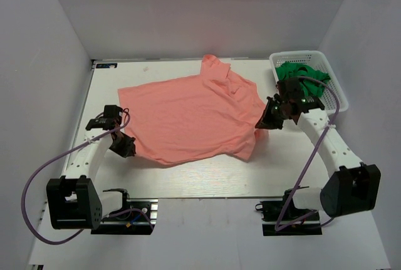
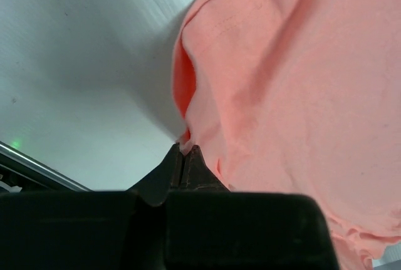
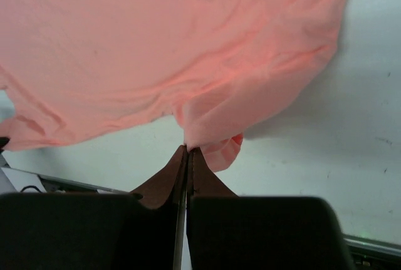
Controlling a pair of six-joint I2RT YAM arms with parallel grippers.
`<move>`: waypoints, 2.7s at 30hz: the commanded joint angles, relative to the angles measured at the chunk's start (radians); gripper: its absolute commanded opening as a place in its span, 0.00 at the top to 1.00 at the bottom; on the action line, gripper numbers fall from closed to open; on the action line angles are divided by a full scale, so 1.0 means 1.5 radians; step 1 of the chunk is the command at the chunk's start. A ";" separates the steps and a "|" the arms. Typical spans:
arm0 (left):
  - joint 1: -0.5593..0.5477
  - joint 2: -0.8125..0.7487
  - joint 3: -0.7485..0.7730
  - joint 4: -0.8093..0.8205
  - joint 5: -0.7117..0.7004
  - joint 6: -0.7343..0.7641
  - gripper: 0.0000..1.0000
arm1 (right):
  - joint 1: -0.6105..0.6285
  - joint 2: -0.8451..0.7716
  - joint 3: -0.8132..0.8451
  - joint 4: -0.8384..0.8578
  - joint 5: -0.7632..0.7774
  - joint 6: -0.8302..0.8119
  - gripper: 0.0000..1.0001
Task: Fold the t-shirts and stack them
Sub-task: Grap the side of the flattened tshirt closest away from the robot with both arms, then fold the flattened tshirt in 1/3 of the way
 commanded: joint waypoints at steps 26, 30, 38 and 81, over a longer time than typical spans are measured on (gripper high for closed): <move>0.065 0.146 0.135 0.032 -0.049 -0.041 1.00 | -0.060 0.304 0.326 0.129 -0.039 0.015 1.00; 0.071 0.153 0.135 0.041 -0.062 -0.048 1.00 | -0.061 0.319 0.335 0.184 -0.056 0.011 1.00; 0.071 0.222 0.141 0.094 -0.062 -0.042 1.00 | -0.060 0.417 0.438 0.151 -0.072 -0.055 1.00; 0.032 0.163 0.124 0.272 0.050 0.051 0.00 | 0.006 0.260 0.067 0.240 0.151 -0.459 0.10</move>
